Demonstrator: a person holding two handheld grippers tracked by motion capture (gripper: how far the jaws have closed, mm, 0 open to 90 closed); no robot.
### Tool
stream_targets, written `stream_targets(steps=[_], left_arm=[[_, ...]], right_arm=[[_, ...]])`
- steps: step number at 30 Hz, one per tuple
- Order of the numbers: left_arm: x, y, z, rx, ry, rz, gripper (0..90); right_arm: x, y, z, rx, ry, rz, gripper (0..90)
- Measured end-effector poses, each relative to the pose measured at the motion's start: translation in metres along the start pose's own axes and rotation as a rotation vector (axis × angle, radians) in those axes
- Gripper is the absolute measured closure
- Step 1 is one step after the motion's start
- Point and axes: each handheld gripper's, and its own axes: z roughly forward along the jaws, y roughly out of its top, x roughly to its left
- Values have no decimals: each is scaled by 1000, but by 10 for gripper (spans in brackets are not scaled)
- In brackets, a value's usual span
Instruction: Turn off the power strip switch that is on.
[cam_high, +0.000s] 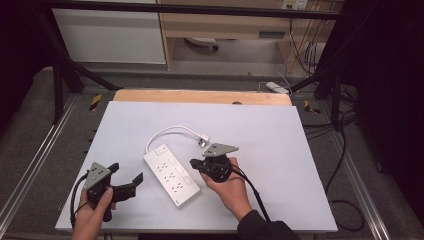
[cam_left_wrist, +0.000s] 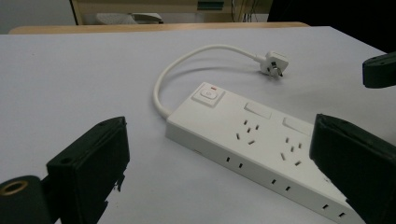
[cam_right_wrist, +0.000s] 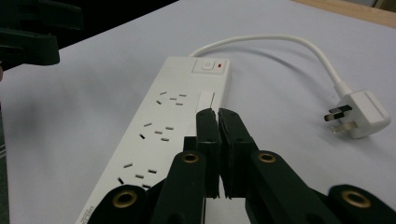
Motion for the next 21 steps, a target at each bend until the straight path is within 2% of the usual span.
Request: stream_targets(steps=[8, 14, 21], left_arm=[[0, 0, 0, 0, 0, 1, 48], [0, -1, 0, 1, 2, -3, 48], [-1, -1, 1, 3, -2, -2, 48]], right_arm=[[-9, 12, -7, 3, -6, 9, 767], [-17, 20, -13, 25, -8, 37, 529], [-25, 27, -16, 26, -40, 65, 262]])
